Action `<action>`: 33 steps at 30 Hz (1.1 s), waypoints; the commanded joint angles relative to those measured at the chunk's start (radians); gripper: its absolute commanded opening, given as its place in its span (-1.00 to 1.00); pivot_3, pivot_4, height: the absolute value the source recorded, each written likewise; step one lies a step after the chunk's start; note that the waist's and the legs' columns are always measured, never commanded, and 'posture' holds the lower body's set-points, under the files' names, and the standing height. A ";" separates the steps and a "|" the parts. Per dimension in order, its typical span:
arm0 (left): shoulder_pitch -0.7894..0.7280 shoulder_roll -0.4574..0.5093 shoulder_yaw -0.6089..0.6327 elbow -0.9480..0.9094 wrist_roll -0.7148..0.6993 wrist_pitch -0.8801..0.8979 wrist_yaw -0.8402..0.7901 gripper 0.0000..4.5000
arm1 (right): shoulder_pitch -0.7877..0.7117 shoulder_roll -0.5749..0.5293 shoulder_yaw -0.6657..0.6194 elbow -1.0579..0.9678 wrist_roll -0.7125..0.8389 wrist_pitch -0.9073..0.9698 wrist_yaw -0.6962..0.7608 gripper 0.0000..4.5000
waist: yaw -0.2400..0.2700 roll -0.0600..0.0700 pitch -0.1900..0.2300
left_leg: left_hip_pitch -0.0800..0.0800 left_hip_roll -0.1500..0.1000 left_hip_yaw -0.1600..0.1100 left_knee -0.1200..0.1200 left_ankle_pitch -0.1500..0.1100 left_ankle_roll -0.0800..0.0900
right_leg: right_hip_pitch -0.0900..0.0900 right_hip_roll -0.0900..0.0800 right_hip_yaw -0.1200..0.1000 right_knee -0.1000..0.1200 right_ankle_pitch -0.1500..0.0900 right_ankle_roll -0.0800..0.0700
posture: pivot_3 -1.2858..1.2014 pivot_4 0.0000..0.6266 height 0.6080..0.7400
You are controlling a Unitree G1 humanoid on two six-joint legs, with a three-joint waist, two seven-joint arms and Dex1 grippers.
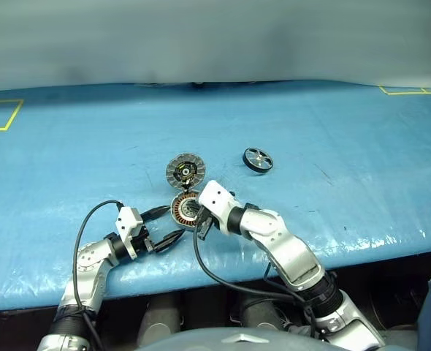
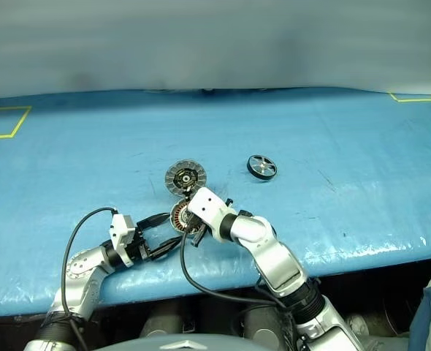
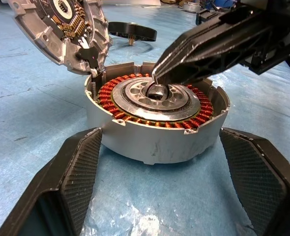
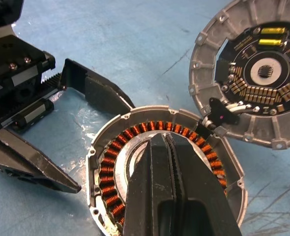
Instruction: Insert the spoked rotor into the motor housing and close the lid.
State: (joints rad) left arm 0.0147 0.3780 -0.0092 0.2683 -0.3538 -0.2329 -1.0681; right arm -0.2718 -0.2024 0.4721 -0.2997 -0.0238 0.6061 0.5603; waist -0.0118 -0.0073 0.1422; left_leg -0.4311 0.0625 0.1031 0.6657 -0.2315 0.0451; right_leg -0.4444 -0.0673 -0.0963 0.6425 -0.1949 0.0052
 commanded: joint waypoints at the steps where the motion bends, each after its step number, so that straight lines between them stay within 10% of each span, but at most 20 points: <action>1: 0.008 0.003 -0.002 0.014 0.010 -0.004 0.001 0.82 | -0.023 0.006 -0.034 -0.060 0.025 0.004 -0.004 -0.99 | 0.000 0.000 0.000 | 0.000 0.000 0.000 0.000 0.000 0.000 | 0.000 0.000 0.000 0.000 0.000 0.000 | 0.03 -0.52 1.00; 33: 0.019 0.005 0.000 0.014 0.013 -0.005 0.009 0.82 | 0.022 -0.006 0.021 0.034 0.014 -0.018 -0.005 -0.99 | -0.001 0.000 0.000 | 0.000 0.000 0.000 -0.001 0.000 0.000 | 0.000 0.000 0.000 0.000 0.000 0.000 | 0.03 -0.52 1.00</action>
State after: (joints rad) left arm 0.0173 0.3787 -0.0087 0.2702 -0.3537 -0.2361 -1.0636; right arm -0.2500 -0.2086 0.5023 -0.2439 -0.0109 0.5986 0.5639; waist -0.0129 -0.0073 0.1422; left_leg -0.4307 0.0626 0.1031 0.6652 -0.2314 0.0451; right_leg -0.4442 -0.0672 -0.0964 0.6426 -0.1952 0.0048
